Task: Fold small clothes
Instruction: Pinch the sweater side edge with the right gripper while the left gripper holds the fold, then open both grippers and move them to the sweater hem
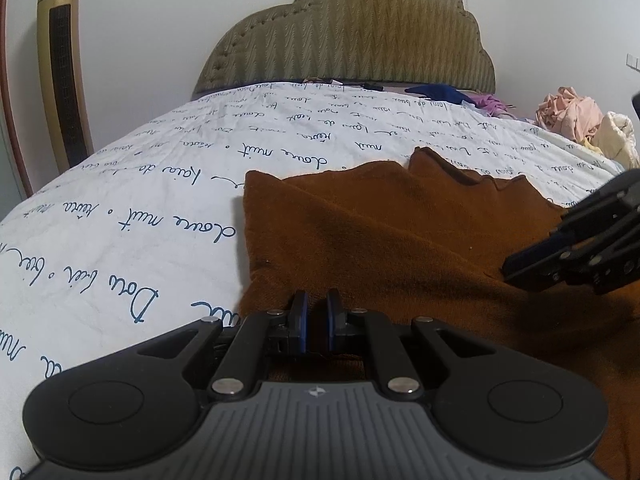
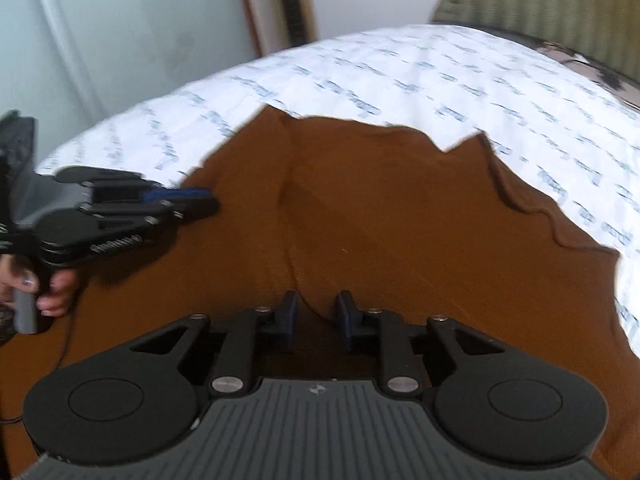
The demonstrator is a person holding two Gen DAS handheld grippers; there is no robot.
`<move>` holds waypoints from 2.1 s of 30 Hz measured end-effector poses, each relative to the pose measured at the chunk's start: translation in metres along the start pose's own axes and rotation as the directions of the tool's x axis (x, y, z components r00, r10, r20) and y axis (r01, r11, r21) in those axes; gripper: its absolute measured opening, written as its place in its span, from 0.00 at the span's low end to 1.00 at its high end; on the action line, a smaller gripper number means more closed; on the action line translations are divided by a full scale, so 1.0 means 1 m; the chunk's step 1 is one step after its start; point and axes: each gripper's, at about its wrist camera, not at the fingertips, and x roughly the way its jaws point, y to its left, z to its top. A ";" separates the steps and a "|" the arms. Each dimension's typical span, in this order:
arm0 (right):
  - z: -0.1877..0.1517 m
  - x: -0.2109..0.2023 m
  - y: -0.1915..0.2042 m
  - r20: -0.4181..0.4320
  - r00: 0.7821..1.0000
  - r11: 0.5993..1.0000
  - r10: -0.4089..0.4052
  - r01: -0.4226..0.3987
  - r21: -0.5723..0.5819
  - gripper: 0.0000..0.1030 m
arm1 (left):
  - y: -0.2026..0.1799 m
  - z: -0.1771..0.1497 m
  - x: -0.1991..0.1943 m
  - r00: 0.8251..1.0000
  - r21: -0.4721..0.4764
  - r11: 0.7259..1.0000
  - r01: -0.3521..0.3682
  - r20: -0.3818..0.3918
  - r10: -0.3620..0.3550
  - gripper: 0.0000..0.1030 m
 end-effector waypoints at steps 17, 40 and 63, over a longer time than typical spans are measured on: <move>0.004 0.005 0.005 0.021 0.995 0.994 -0.099 0.100 -0.046 0.07 | -0.001 0.005 0.000 1.000 -0.004 1.000 -0.015 -0.021 0.015 0.09; -0.083 -0.088 -0.003 0.144 0.792 0.762 -0.593 0.494 0.419 0.47 | -0.023 0.046 -0.002 0.993 0.115 0.988 -0.102 -0.043 0.108 0.10; -0.178 -0.202 0.063 0.265 0.743 0.712 -0.615 0.379 0.591 0.70 | 0.066 0.020 -0.101 1.000 0.129 0.992 -0.011 0.020 0.009 0.16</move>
